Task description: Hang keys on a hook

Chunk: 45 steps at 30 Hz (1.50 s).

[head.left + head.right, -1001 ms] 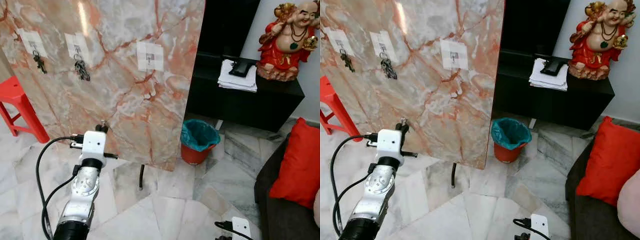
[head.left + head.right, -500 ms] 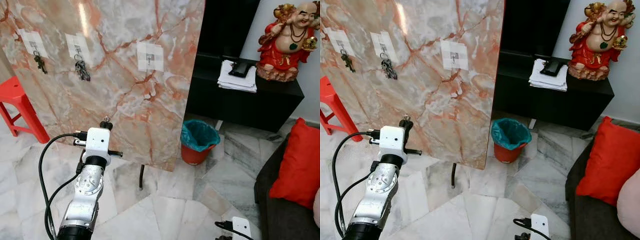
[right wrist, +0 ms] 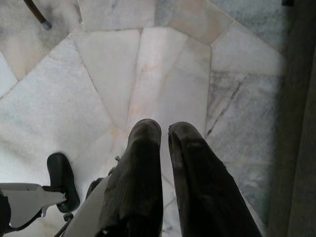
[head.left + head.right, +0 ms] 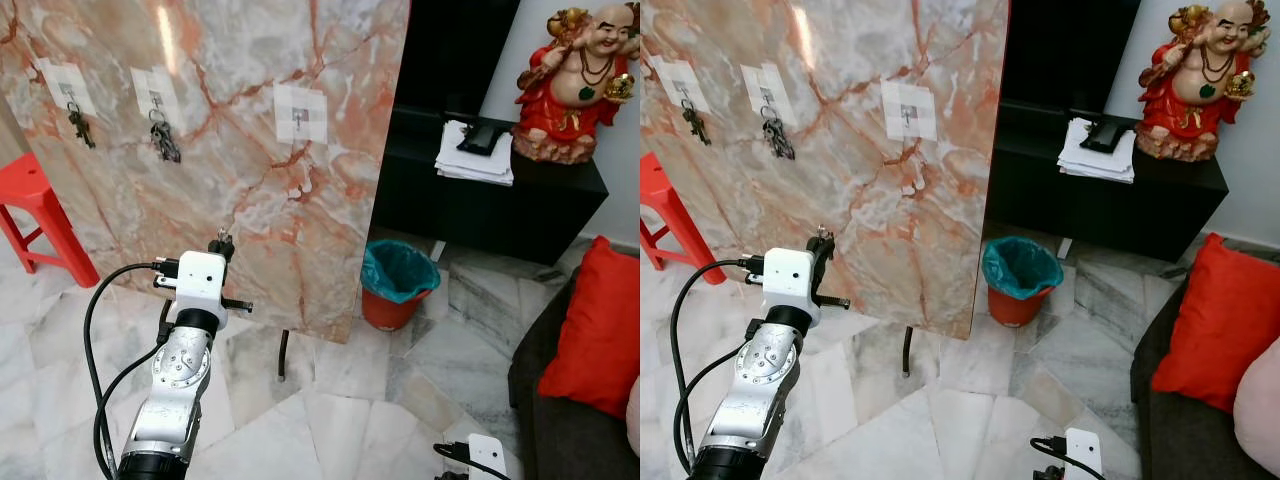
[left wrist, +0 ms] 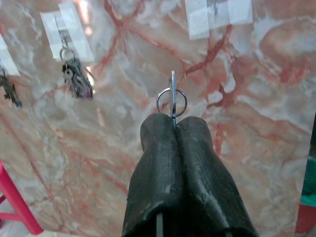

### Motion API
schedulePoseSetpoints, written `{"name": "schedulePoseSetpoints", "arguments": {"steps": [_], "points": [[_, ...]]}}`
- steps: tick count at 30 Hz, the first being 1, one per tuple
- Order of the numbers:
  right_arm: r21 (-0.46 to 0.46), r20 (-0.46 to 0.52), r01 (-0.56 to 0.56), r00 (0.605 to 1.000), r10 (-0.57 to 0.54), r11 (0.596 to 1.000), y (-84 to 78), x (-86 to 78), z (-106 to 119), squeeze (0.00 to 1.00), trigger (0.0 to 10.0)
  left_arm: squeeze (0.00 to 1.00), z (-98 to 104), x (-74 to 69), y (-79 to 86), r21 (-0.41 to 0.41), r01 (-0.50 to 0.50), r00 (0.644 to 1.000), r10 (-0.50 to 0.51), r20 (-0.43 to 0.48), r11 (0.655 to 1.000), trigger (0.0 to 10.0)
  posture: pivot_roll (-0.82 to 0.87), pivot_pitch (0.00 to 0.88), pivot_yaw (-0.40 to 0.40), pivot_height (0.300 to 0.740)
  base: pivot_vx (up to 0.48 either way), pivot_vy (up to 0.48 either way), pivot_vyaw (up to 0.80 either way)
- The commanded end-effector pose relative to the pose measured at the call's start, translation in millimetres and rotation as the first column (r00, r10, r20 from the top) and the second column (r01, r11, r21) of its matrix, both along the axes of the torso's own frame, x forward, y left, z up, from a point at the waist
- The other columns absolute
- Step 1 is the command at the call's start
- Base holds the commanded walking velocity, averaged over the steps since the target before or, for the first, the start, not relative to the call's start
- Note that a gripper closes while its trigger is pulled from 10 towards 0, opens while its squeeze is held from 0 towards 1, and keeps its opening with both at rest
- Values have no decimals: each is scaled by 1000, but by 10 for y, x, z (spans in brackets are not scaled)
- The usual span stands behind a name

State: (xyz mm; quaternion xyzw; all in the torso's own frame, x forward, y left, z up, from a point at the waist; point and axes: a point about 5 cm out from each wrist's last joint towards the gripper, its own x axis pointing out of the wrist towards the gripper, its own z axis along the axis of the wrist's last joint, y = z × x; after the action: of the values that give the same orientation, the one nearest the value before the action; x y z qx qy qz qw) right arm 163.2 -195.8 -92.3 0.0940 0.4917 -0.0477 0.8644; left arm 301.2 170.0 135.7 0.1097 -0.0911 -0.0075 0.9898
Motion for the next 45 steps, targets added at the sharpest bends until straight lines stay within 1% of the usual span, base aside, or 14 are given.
{"name": "schedulePoseSetpoints", "arguments": {"steps": [1,17,21,26,35,38,40,45], "points": [[-1,16,10,1000,-10,1000,8,29,12,0,10000,0,36,-3,-28,-4,15,1000,-15,5,1000,10000,-25,0,-68,740,274,0,0],[-5,18,17,1000,-17,1000,-1,41,18,0,10000,0,73,-11,-60,-11,36,999,-36,9,999,10000,-23,0,-72,740,314,0,0],[-9,8,-2,1000,2,1000,-2,33,14,0,10000,0,82,-13,-62,-12,40,999,-40,11,999,10000,-24,0,-70,740,343,0,-788],[-14,18,14,1000,-14,1000,-103,13,25,0,10000,0,82,-14,-65,-14,45,999,-45,10,999,10000,-24,0,-69,740,343,0,-154],[-17,19,23,1000,-23,1000,-176,-5,32,0,10000,0,69,-40,-59,-16,48,999,-48,7,999,10000,-21,0,-70,740,347,0,0],[-16,13,22,1000,-22,1000,-153,-31,17,0,10000,0,79,-45,-69,-19,52,999,-52,14,998,10000,-20,0,-70,740,345,0,0],[-11,7,18,1000,-18,1000,-91,-48,-2,0,10000,0,103,-57,-89,-25,68,997,-67,31,997,10000,-18,0,-70,740,287,0,0],[2,-4,-2,1000,2,1000,94,-61,-36,0,10000,0,81,-92,-112,-27,82,996,-81,28,996,10000,-16,0,-70,740,0,0,0]]}}
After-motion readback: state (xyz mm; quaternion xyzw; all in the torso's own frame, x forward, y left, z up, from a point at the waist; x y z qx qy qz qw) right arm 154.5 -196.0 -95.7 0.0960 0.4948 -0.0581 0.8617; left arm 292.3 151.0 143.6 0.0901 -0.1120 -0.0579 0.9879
